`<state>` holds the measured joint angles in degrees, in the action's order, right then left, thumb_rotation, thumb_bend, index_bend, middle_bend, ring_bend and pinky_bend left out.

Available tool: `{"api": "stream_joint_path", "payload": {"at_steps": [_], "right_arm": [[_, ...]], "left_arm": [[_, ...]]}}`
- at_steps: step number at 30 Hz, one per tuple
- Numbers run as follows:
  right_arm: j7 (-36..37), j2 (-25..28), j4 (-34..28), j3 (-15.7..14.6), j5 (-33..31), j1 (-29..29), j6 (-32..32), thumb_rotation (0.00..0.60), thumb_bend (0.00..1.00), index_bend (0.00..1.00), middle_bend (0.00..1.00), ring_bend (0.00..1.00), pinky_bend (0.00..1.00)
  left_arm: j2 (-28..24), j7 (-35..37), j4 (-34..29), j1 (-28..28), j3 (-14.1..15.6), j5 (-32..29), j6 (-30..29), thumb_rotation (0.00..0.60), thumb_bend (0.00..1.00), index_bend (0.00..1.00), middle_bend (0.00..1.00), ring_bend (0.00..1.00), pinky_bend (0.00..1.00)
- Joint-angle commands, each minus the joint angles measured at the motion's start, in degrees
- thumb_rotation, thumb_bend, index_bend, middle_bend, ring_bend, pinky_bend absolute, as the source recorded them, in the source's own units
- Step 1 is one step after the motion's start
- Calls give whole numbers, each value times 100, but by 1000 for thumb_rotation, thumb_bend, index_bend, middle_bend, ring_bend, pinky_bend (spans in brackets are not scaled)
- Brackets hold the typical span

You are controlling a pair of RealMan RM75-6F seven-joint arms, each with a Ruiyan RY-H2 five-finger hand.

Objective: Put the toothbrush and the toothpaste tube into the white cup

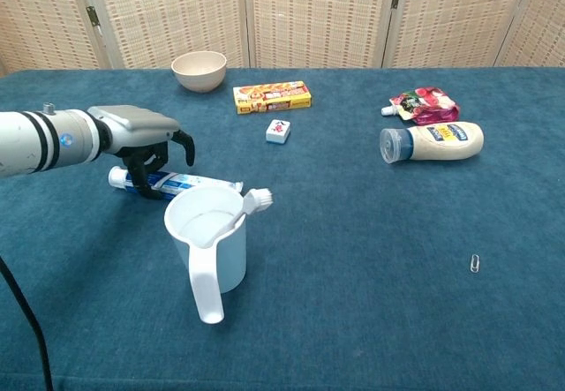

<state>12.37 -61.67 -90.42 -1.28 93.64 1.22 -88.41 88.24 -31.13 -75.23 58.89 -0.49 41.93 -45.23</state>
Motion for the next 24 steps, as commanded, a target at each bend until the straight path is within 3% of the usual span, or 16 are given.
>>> {"api": "stream_joint_path", "payload": {"at_steps": [1,10,24], "right_arm": [[-3,-3,-1,-2,6,2,3,600,256,56,156,145,77],[19,-5,21,-2,2,-1,3,600,256,56,157,145,77],[45,-9,49,1,-31,-19,5,600,256,55,156,145,77]], "left_arm": [[30,-16,-18,-50,-62,-31,-52,600,274,311,799,766,883],[-94,149,-410,-98,-168,55,72,600,274,355,801,768,883],[103,148,-185,-101,-289,11,53,600,278,445,819,780,883]]}}
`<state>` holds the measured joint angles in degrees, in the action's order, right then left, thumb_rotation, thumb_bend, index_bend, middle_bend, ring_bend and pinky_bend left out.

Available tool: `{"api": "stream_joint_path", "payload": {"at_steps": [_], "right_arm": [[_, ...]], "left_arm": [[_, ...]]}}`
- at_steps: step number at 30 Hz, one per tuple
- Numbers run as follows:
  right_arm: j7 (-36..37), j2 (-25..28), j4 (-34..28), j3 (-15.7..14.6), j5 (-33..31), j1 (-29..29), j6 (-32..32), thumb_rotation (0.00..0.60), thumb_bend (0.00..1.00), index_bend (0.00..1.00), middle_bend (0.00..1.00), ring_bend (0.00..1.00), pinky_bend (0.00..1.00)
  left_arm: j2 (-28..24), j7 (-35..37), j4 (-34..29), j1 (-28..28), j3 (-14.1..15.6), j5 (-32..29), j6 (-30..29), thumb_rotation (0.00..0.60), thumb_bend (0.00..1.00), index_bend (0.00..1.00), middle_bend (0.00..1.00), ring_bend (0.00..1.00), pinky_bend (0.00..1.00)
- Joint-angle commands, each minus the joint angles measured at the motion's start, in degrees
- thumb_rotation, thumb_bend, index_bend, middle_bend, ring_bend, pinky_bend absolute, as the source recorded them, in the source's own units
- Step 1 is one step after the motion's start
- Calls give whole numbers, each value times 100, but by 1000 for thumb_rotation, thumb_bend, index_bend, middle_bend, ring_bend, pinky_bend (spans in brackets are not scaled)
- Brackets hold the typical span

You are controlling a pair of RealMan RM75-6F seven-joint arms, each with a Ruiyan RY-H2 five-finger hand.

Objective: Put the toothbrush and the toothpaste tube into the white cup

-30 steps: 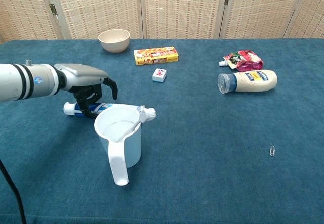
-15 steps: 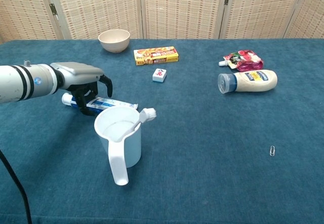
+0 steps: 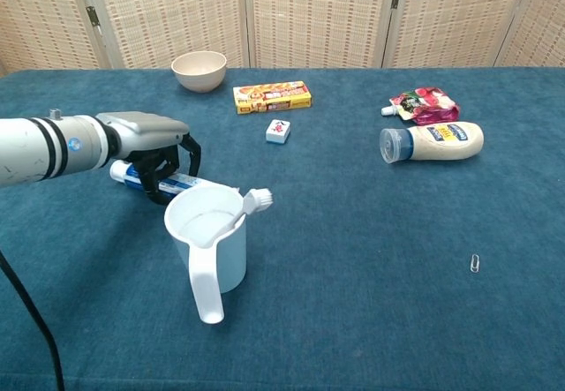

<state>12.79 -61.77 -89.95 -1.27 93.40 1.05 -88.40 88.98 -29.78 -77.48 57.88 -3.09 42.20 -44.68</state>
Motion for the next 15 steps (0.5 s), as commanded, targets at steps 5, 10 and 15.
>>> {"api": "stream_joint_path", "payload": {"at_steps": [5,10,15], "right_arm": [[12,-4,8,1,-13,-3,10,600,256,56,157,146,77],[25,-9,22,1,-15,-4,13,600,255,56,157,146,77],[47,-10,38,2,-11,-9,2,600,256,56,157,146,77]], "left_arm": [[88,31,149,-26,-70,20,-58,600,359,474,833,785,883],[159,136,245,-96,-117,114,-114,600,397,535,858,800,883],[87,372,180,-196,-216,202,-104,600,412,575,866,806,884]]}}
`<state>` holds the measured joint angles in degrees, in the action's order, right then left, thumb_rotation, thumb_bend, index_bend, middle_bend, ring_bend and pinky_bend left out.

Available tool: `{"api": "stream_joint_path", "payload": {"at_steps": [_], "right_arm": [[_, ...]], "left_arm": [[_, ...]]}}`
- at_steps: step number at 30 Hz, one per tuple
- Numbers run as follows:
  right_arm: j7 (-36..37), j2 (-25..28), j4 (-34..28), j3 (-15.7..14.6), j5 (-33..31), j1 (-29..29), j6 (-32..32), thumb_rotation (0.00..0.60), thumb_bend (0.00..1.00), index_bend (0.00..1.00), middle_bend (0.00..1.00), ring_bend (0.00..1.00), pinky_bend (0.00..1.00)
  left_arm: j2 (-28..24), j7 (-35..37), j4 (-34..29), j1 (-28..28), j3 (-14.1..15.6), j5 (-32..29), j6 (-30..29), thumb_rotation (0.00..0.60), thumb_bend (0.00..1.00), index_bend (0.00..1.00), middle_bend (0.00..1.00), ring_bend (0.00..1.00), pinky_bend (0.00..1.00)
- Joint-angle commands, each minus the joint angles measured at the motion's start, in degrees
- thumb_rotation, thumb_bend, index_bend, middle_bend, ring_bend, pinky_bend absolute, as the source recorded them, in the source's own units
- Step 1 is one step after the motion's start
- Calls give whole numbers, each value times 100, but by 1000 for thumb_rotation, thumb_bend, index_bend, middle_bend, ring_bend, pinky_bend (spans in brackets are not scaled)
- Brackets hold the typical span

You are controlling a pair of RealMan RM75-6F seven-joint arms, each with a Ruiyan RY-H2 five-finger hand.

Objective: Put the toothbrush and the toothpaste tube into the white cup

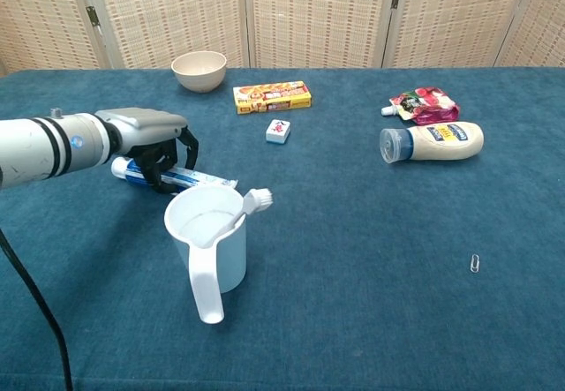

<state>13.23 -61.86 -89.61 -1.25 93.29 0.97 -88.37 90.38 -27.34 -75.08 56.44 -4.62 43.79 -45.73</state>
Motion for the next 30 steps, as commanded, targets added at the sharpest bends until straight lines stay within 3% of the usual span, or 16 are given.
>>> {"api": "stream_joint_path", "payload": {"at_steps": [1,10,19,25,30], "right_arm": [[8,-2,6,0,1,-1,-2,600,256,55,157,147,77],[20,-13,15,8,44,29,5,600,256,55,157,146,77],[-6,-4,-13,13,70,60,23,600,256,56,156,146,77],[-82,6,-84,19,96,98,55,600,256,55,156,146,77],[-153,13,-147,19,127,126,73,600,255,56,157,147,77]], "left_arm": [[-95,230,-116,-82,-109,68,0,600,416,583,868,807,884],[-837,1307,-766,-426,-595,462,-67,600,425,636,881,813,889],[-1516,2851,-1260,-817,-1051,739,443,600,431,655,884,814,889],[-2187,4589,-1907,-1340,-1403,1898,767,600,431,664,884,814,889],[-2613,5734,-2356,-1645,-1526,2958,607,600,430,665,884,814,889]]}}
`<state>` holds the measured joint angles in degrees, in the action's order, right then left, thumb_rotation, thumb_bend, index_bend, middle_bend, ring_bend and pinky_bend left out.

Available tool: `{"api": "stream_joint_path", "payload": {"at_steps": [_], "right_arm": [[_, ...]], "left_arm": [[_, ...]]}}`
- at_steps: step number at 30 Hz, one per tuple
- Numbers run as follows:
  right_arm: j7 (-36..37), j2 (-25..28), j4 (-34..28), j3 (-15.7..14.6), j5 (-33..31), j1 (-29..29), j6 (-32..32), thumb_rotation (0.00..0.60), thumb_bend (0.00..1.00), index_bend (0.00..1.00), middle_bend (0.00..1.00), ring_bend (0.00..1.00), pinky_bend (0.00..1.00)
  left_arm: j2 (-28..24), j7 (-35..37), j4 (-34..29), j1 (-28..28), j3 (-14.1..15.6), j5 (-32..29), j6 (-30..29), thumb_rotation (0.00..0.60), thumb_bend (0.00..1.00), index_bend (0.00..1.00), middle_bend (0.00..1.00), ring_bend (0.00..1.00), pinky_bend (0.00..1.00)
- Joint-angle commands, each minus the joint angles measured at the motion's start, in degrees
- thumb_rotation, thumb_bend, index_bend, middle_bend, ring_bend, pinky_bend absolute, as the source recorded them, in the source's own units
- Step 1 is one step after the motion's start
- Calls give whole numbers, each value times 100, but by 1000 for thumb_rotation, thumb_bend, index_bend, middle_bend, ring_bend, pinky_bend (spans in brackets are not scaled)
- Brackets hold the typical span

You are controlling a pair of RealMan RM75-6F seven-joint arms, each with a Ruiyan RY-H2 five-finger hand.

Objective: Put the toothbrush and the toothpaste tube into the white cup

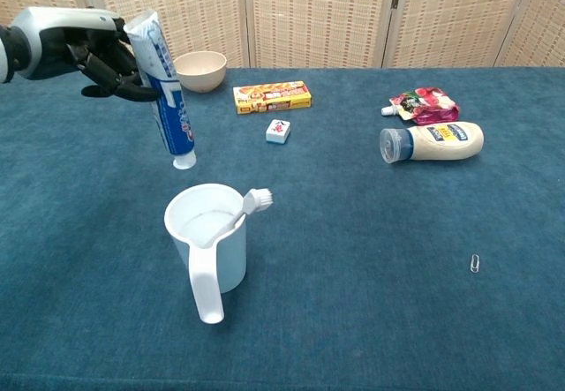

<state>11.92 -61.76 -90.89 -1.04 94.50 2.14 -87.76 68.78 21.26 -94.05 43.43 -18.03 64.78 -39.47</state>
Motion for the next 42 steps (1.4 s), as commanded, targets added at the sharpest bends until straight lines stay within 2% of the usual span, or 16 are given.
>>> {"api": "stream_joint_path", "payload": {"at_steps": [1,8,18,29,42], "right_arm": [[-32,6,-29,-2,5,12,18,600,255,56,157,147,77],[-76,11,-71,-7,2,19,24,600,255,56,157,147,77],[-36,25,-37,-22,-26,-40,-51,600,256,56,157,147,77],[34,7,32,-27,-27,-55,-73,600,255,56,156,147,77],[74,-11,79,-24,-34,-39,-45,600,255,56,157,147,77]], "left_arm": [[-519,1052,-530,-376,-176,1052,-58,600,430,665,884,814,889],[-942,2160,-955,-391,57,2369,-404,600,431,665,884,814,889],[-1108,2670,-1159,-139,380,3022,-797,600,430,663,884,814,889],[-837,2190,-1132,205,756,2936,-585,600,430,659,884,814,889],[-624,1239,-1155,374,1055,2627,-437,600,430,649,884,814,889]]}}
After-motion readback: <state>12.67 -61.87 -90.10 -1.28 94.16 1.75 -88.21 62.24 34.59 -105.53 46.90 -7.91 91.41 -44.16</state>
